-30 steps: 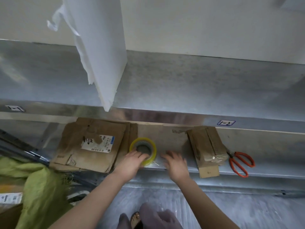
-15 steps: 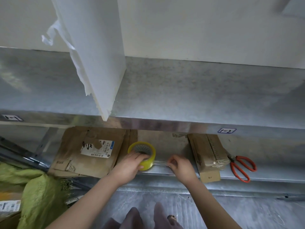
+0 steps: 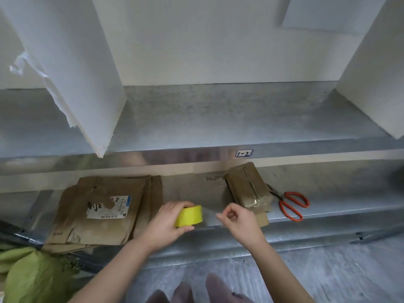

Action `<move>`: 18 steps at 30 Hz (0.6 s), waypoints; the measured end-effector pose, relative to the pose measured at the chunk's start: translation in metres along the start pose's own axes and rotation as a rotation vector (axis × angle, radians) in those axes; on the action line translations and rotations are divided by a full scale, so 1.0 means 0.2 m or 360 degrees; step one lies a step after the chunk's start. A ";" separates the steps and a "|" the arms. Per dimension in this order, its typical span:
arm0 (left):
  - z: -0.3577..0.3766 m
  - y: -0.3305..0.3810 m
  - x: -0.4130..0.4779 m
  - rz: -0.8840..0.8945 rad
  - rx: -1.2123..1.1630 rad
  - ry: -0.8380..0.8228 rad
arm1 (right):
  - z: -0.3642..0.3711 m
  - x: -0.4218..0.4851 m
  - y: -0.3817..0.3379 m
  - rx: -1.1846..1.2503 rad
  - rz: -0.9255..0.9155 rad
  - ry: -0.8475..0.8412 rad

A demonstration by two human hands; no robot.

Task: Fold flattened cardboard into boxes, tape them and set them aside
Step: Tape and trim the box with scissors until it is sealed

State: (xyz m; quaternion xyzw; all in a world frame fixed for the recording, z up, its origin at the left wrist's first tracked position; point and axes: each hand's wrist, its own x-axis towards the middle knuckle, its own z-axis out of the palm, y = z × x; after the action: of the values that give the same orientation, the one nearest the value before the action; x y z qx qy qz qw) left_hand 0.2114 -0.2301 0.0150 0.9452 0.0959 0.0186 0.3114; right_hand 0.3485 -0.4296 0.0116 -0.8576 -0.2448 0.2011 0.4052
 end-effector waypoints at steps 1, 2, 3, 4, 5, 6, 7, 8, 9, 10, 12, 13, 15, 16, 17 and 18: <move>0.00 0.03 0.01 -0.0008 -0.0034 0.0057 | -0.03 -0.01 0.01 0.0023 0.0007 0.0058; -0.01 0.07 0.02 0.0004 -0.0055 0.0114 | -0.07 -0.02 0.01 0.0055 0.0006 0.0105; -0.02 0.11 0.03 0.0026 -0.0059 0.0167 | -0.12 -0.03 0.02 0.0081 -0.0008 0.0136; -0.02 0.16 0.03 0.0045 -0.0058 0.0208 | -0.17 -0.03 0.03 0.0097 -0.0039 0.0152; -0.02 0.21 0.04 0.0052 -0.0061 0.0228 | -0.23 -0.03 0.05 0.0101 -0.0071 0.0152; -0.01 0.26 0.04 0.0054 -0.0064 0.0241 | -0.28 -0.03 0.07 0.0102 -0.0099 0.0139; 0.00 0.30 0.05 0.0049 -0.0064 0.0252 | -0.33 -0.03 0.09 0.0103 -0.0117 0.0116; 0.01 0.34 0.06 0.0038 -0.0057 0.0255 | -0.38 -0.03 0.11 0.0102 -0.0130 0.0084; 0.02 0.38 0.08 0.0009 -0.0052 0.0246 | -0.42 -0.02 0.13 0.0094 -0.0140 0.0046; 0.04 0.41 0.09 -0.0030 -0.0039 0.0232 | -0.46 -0.03 0.15 0.0084 -0.0156 0.0012; 0.07 0.49 0.13 -0.0098 -0.0001 0.0217 | -0.53 -0.02 0.19 0.0070 -0.0194 -0.0018; 0.10 0.52 0.15 -0.0129 0.0012 0.0220 | -0.57 -0.01 0.21 0.0073 -0.0213 -0.0026; 0.16 0.58 0.19 -0.0195 0.0037 0.0252 | -0.65 0.00 0.25 0.0105 -0.0254 -0.0034; 0.19 0.60 0.21 -0.0221 0.0101 0.0262 | -0.68 0.01 0.28 0.0110 -0.0283 -0.0033; 0.22 0.60 0.22 -0.0247 0.0200 0.0254 | -0.70 0.02 0.30 0.0097 -0.0333 -0.0040; 0.24 0.60 0.23 -0.0273 0.0292 0.0234 | -0.73 0.02 0.32 0.0070 -0.0392 -0.0064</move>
State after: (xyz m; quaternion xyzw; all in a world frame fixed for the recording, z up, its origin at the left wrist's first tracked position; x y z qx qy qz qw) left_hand 0.2818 -0.3441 0.0466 0.9542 0.2002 0.0522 0.2163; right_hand 0.4476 -0.5485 0.0460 -0.8077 -0.3519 0.1722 0.4406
